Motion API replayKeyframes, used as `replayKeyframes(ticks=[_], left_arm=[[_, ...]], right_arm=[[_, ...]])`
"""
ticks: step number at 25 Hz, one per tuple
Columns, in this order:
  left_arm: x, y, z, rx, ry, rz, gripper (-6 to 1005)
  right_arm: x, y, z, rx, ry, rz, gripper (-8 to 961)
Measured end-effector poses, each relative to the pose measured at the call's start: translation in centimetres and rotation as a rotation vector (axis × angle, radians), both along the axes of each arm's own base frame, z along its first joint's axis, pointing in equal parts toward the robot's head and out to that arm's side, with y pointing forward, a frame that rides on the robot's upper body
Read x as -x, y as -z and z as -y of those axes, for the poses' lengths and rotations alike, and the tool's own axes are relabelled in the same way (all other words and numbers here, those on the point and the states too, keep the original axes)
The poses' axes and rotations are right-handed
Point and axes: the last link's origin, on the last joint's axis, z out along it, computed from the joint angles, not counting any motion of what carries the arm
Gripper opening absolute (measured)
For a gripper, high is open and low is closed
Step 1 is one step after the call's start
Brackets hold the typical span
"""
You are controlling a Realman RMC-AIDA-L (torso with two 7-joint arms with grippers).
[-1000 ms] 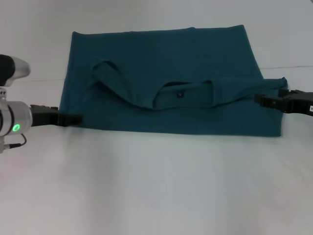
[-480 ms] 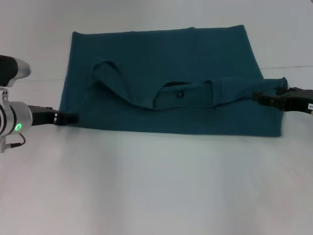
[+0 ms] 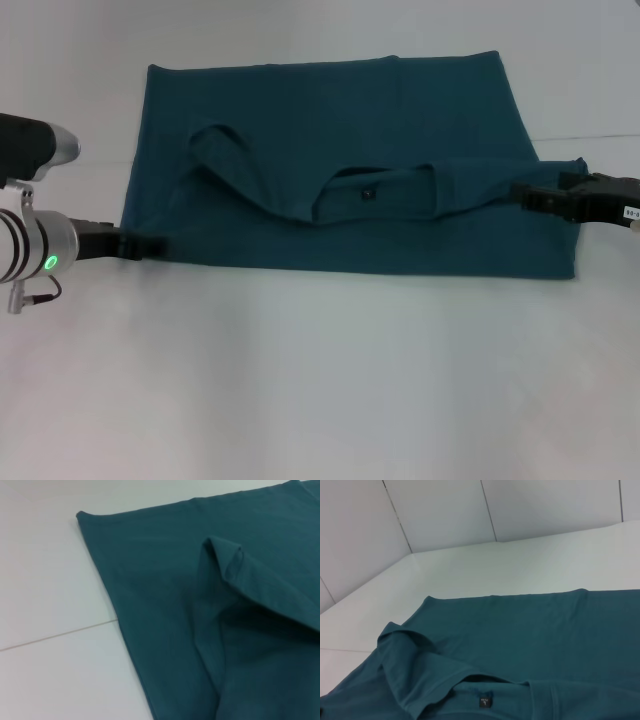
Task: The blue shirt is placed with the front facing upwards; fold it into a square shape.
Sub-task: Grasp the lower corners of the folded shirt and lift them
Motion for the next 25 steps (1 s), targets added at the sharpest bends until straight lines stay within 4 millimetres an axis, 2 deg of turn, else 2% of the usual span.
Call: replayKeyframes(ticks=[19, 24, 25], left_arm=[[-0.1, 1.1, 0.4, 0.022, 0.001, -0.001, 842], [-0.5, 1.1, 0.2, 0.022, 0.009, -0.002, 786], [-0.5, 1.1, 0.2, 0.022, 0.009, -0.002, 748]], right_arm=[[0.5, 0.0, -0.5, -0.005, -0.011, 0.000, 929], [0.5, 0.0, -0.5, -0.005, -0.011, 0.000, 929], [0.5, 0.0, -0.5, -0.005, -0.011, 0.000, 929]])
